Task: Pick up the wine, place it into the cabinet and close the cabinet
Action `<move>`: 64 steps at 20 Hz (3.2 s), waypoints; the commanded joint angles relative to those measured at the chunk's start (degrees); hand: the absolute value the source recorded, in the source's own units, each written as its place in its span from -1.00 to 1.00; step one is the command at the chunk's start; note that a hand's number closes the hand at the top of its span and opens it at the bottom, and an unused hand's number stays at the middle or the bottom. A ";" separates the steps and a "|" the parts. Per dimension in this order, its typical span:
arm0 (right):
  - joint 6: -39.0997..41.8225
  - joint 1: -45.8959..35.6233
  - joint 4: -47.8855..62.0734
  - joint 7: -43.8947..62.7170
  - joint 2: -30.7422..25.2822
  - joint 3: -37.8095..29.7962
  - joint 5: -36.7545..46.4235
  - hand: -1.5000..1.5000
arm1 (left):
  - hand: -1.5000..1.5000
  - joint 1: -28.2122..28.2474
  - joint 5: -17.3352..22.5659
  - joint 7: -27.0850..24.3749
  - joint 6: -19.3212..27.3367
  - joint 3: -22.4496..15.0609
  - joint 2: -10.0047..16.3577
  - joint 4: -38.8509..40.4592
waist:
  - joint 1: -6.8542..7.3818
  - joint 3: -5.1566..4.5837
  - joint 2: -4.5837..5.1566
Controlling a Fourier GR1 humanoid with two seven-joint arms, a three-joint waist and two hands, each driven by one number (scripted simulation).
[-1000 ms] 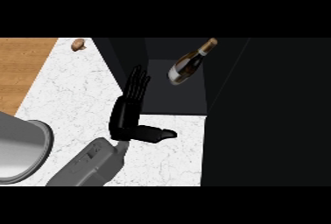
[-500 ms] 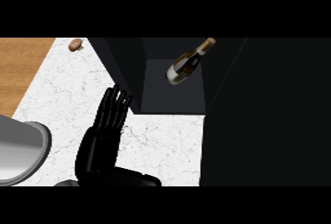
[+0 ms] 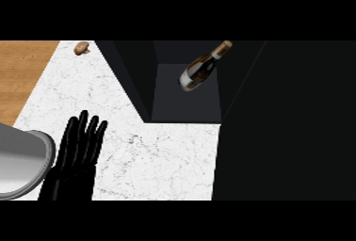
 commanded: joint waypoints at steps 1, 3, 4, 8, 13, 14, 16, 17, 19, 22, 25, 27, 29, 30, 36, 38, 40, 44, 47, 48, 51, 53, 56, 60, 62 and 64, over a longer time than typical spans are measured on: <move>2.40 2.69 -2.37 3.16 -0.83 4.17 -3.13 1.00 | -1.00 8.21 -1.09 -2.39 0.25 2.53 3.48 -5.30 | 0.09 -0.02 -0.01; -0.42 3.29 -4.13 8.49 0.34 7.52 -5.08 1.00 | -1.00 13.64 1.39 -3.62 -2.60 6.22 7.89 -10.53 | 0.89 -0.09 -0.17; 0.38 6.00 -5.91 8.40 0.70 10.03 -5.28 1.00 | -1.00 14.07 0.29 -6.77 -3.84 5.28 4.72 -5.34 | -0.02 -0.08 -0.06; -4.12 1.14 -6.84 12.53 5.16 19.85 0.84 1.00 | -1.00 20.46 6.26 -6.15 -9.08 13.66 9.53 -11.00 | 0.54 -0.14 -0.10; -6.81 3.40 -5.47 10.49 8.92 30.84 10.80 1.00 | -1.00 28.78 9.78 -7.58 -16.09 19.67 11.67 -12.75 | -0.03 -0.07 -0.24; -8.75 0.14 -6.01 14.41 9.51 29.48 9.47 1.00 | -1.00 33.91 10.37 -10.97 -20.37 22.02 13.03 -12.93 | 0.89 -0.14 -0.34; -11.89 -4.79 -3.11 13.61 10.50 33.99 14.23 1.00 | -1.00 33.80 12.22 -10.07 -22.00 26.37 13.92 -11.25 | 0.79 -0.14 -0.25; -14.96 -7.60 -4.74 17.55 10.53 36.15 14.67 1.00 | -1.00 33.25 12.80 -8.65 -20.28 27.14 13.39 -13.48 | 0.59 -0.13 -0.18; -19.04 -11.16 -1.40 15.54 10.56 39.27 18.24 1.00 | -1.00 34.00 16.27 -8.13 -25.17 32.06 14.98 -10.64 | 0.62 -0.16 -0.21; -23.39 -16.71 4.11 13.79 10.59 42.61 23.18 1.00 | -1.00 35.90 15.67 -8.76 -27.74 34.63 14.71 -11.37 | 0.49 -0.11 -0.14; -29.81 -26.88 10.69 15.48 10.62 41.36 22.98 1.00 | -1.00 38.53 16.79 -9.40 -32.86 37.41 15.10 -8.99 | 1.25 -0.17 -0.03; -33.46 -30.32 12.41 16.29 10.60 42.87 22.29 1.00 | -1.00 38.23 21.71 -6.02 -33.51 43.45 17.14 -10.59 | 1.12 -0.10 -0.01; -36.98 -37.18 19.03 15.49 10.61 38.66 19.02 1.00 | -1.00 40.81 19.18 -6.86 -35.38 40.79 15.39 -11.20 | 1.73 -0.11 0.15; -39.67 -40.71 20.84 16.51 10.61 37.66 18.87 1.00 | -1.00 39.53 19.97 -6.64 -36.33 42.24 16.07 -9.66 | 1.77 -0.15 0.17; -42.93 -51.35 34.18 11.73 10.63 33.09 14.78 1.00 | -1.00 42.79 22.31 -4.44 -42.30 47.23 14.83 -8.69 | 1.65 -0.08 0.24; -42.39 -54.78 39.99 9.85 10.64 29.56 13.20 1.00 | -1.00 43.48 20.92 -2.20 -36.20 46.08 13.52 -15.77 | 1.72 0.01 0.36; -41.04 -58.28 42.77 8.81 10.64 26.09 11.40 1.00 | -1.00 42.16 21.22 -1.65 -38.39 45.71 12.28 -13.04 | 1.17 -0.02 0.33; -35.41 -60.16 48.93 5.34 9.64 18.56 11.61 1.00 | -1.00 44.06 21.06 0.83 -40.46 49.02 12.52 -14.24 | 1.04 0.02 0.32; -32.89 -59.06 52.98 0.36 7.75 17.72 12.39 1.00 | -1.00 38.08 21.96 4.99 -38.93 47.31 13.91 -11.21 | -0.02 0.01 0.51; -36.11 -60.67 57.41 -1.13 10.60 18.57 13.89 1.00 | -1.00 37.96 20.28 4.52 -40.01 46.19 12.57 -11.03 | 0.40 -0.02 0.47; -33.27 -60.57 63.18 -6.29 10.03 15.32 13.66 1.00 | -1.00 34.98 16.27 4.96 -37.53 41.06 10.09 -11.71 | 0.18 -0.01 0.55; -29.39 -62.14 65.18 -8.13 6.77 11.29 10.75 1.00 | -1.00 32.49 14.70 4.81 -35.82 38.50 9.03 -11.16 | -0.01 -0.01 0.74; -29.41 -64.21 66.72 -7.37 6.74 11.01 12.17 1.00 | -1.00 30.39 15.28 6.97 -36.05 38.97 9.69 -9.25 | -0.07 -0.03 0.64; -26.82 -62.84 67.88 -11.35 3.23 9.17 11.03 1.00 | -1.00 27.35 14.77 8.29 -32.08 37.51 8.71 -9.26 | -0.57 0.00 0.96; -29.96 -64.71 70.60 -11.45 5.28 9.68 13.17 1.00 | -1.00 26.11 11.91 8.01 -29.72 34.39 7.39 -11.36 | -0.22 -0.01 1.15; -26.77 -63.46 70.44 -12.95 2.38 9.12 11.96 1.00 | -1.00 24.93 11.81 8.83 -28.14 33.72 6.85 -10.33 | -0.72 0.02 1.27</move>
